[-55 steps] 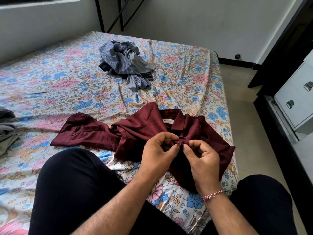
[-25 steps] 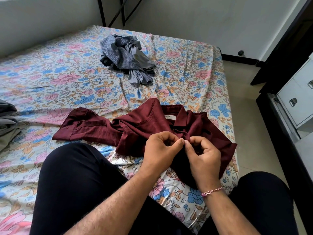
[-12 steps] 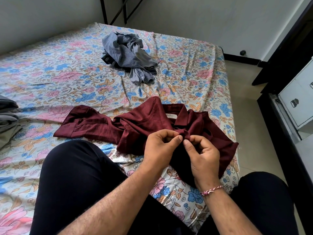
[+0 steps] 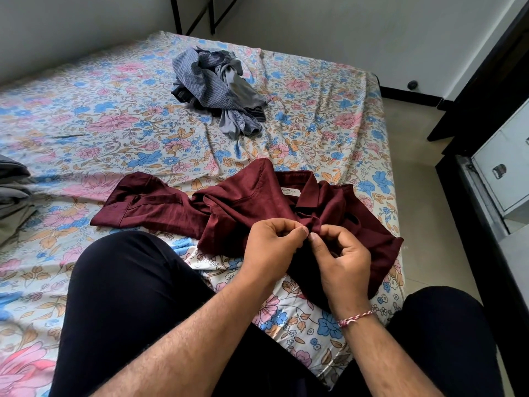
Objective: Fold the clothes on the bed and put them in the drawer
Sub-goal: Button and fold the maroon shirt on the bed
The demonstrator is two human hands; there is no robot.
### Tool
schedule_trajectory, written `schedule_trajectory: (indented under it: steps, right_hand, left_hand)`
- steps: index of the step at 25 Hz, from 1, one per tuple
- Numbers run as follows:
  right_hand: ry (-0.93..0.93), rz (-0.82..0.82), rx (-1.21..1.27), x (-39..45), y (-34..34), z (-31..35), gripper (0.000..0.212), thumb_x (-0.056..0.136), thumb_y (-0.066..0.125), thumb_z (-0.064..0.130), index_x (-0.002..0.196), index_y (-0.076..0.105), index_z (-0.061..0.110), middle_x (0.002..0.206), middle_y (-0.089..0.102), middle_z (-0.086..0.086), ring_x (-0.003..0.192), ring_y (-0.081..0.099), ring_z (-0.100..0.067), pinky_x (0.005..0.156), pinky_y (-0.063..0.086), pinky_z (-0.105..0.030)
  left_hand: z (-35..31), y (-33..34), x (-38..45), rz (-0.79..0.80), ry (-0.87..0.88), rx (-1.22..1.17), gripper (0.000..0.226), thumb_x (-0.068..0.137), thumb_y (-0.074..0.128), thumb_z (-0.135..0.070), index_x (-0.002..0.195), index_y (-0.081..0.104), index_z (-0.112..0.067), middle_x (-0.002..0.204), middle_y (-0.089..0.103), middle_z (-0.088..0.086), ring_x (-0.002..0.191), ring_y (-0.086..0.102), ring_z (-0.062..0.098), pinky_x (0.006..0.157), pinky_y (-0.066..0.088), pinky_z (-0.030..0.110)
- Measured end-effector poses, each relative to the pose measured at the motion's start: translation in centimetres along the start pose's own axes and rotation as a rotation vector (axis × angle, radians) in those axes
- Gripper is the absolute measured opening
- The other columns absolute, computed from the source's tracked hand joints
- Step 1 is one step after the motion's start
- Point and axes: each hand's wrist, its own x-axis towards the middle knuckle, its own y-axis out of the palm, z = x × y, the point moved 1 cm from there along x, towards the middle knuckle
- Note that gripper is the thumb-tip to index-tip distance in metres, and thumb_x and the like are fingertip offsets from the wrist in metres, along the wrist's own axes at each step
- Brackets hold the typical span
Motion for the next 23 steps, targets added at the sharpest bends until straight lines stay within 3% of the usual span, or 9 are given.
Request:
schedule_trajectory:
  steps: [6, 14, 19, 21, 23]
  right_hand:
    - [0.039, 0.010, 0.046, 0.26, -0.11, -0.64, 0.019, 0.087, 0.081, 0.011, 0.088, 0.076, 0.029, 0.088, 0.077, 0.001, 0.086, 0.074, -0.024, 0.082, 0.062, -0.047]
    - [0.090, 0.058, 0.130, 0.59, -0.38, -0.72, 0.011, 0.089, 0.080, 0.010, 0.093, 0.077, 0.020, 0.093, 0.077, -0.010, 0.091, 0.074, -0.035, 0.085, 0.062, -0.053]
    - [0.143, -0.050, 0.175, 0.65, -0.15, -0.91, 0.010, 0.088, 0.080, 0.011, 0.090, 0.077, 0.020, 0.094, 0.076, -0.013, 0.093, 0.073, -0.040, 0.086, 0.061, -0.054]
    - [0.130, -0.120, 0.176, 0.61, -0.20, -0.80, 0.009, 0.089, 0.079, 0.013, 0.089, 0.075, 0.021, 0.091, 0.075, -0.012, 0.088, 0.072, -0.036, 0.082, 0.062, -0.052]
    - [0.085, -0.136, 0.129, 0.50, -0.26, -0.50, 0.009, 0.089, 0.079, 0.013, 0.088, 0.075, 0.021, 0.086, 0.075, -0.003, 0.082, 0.071, -0.023, 0.075, 0.061, -0.041]
  left_hand:
    - [0.00, 0.09, -0.15, 0.013, -0.025, 0.018, 0.010, 0.093, 0.074, -0.011, 0.084, 0.078, -0.010, 0.062, 0.064, -0.003, 0.056, 0.055, 0.005, 0.051, 0.045, 0.018]
    - [0.10, -0.06, 0.13, 0.055, -0.070, -0.027, 0.007, 0.091, 0.078, -0.015, 0.086, 0.077, -0.010, 0.066, 0.064, -0.001, 0.062, 0.057, 0.010, 0.057, 0.048, 0.024]
    - [-0.25, -0.17, 0.23, 0.032, -0.121, -0.181, 0.012, 0.093, 0.076, -0.012, 0.081, 0.075, -0.016, 0.066, 0.060, 0.000, 0.059, 0.052, 0.009, 0.056, 0.045, 0.023]
    - [-0.43, -0.41, 0.19, -0.033, -0.082, -0.155, 0.011, 0.091, 0.078, -0.015, 0.080, 0.076, -0.014, 0.064, 0.060, -0.002, 0.057, 0.052, 0.008, 0.054, 0.045, 0.021]
    - [-0.40, -0.44, 0.04, -0.091, -0.011, -0.059, 0.014, 0.090, 0.081, -0.017, 0.078, 0.076, -0.011, 0.060, 0.062, -0.004, 0.054, 0.053, 0.004, 0.051, 0.045, 0.020]
